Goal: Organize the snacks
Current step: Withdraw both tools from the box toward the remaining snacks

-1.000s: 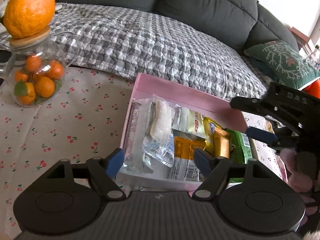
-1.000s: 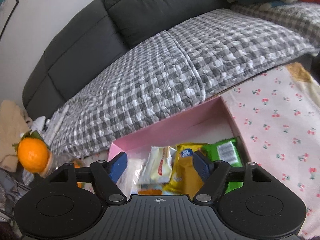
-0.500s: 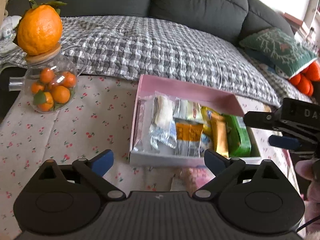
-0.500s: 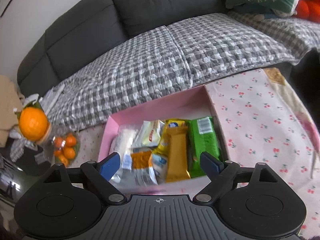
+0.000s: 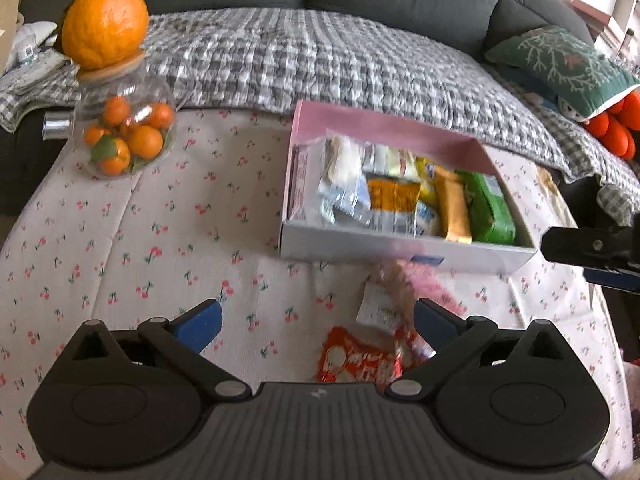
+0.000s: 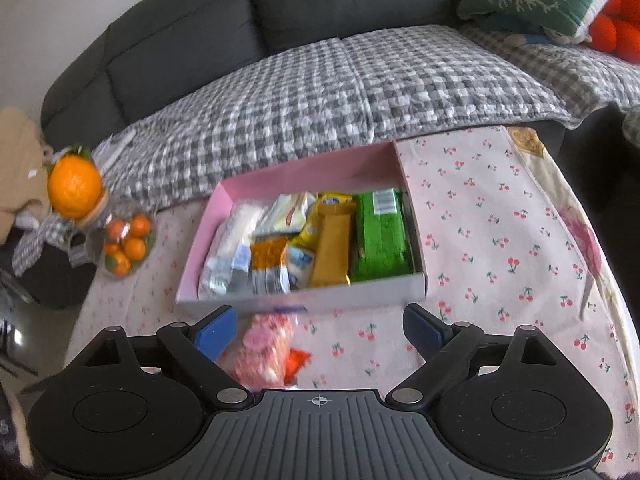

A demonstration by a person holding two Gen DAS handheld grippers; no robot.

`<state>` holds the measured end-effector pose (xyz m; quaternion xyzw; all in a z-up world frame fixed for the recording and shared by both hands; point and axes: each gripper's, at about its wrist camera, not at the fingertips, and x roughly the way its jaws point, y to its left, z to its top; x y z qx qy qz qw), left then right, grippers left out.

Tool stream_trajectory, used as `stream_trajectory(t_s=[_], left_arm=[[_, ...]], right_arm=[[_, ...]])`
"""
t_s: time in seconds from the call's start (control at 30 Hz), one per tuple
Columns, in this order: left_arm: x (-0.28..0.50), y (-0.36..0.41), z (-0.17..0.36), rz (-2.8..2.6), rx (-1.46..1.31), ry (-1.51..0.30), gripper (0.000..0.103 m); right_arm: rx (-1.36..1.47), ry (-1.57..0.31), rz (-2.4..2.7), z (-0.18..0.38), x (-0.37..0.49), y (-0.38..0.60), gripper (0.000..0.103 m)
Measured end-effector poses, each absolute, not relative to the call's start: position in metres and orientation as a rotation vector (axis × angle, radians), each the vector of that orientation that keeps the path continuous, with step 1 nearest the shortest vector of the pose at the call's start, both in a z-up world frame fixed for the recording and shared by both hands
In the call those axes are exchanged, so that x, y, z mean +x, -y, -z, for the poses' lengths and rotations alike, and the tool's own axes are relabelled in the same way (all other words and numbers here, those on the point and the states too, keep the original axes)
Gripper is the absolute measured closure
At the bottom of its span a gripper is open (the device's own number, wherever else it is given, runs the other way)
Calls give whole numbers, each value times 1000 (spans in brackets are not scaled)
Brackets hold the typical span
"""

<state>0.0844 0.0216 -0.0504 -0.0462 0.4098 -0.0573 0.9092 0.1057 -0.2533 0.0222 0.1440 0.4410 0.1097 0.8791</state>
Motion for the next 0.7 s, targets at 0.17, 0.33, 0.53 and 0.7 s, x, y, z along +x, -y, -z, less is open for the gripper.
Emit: stream_trajectory(t_s=[0.17, 0.33, 0.53, 0.7], left_arm=[[81, -24, 60, 134, -108, -868, 1], [75, -26, 66, 156, -64, -852, 1], [67, -25, 74, 229, -9, -814, 1], [60, -19, 82, 295, 50, -791, 1]], right_arm=[[283, -913, -214, -21, 100, 259, 11], [200, -896, -218, -14, 95, 266, 11], [158, -900, -197, -1, 84, 286, 11], [97, -929, -193, 15, 74, 290, 11]])
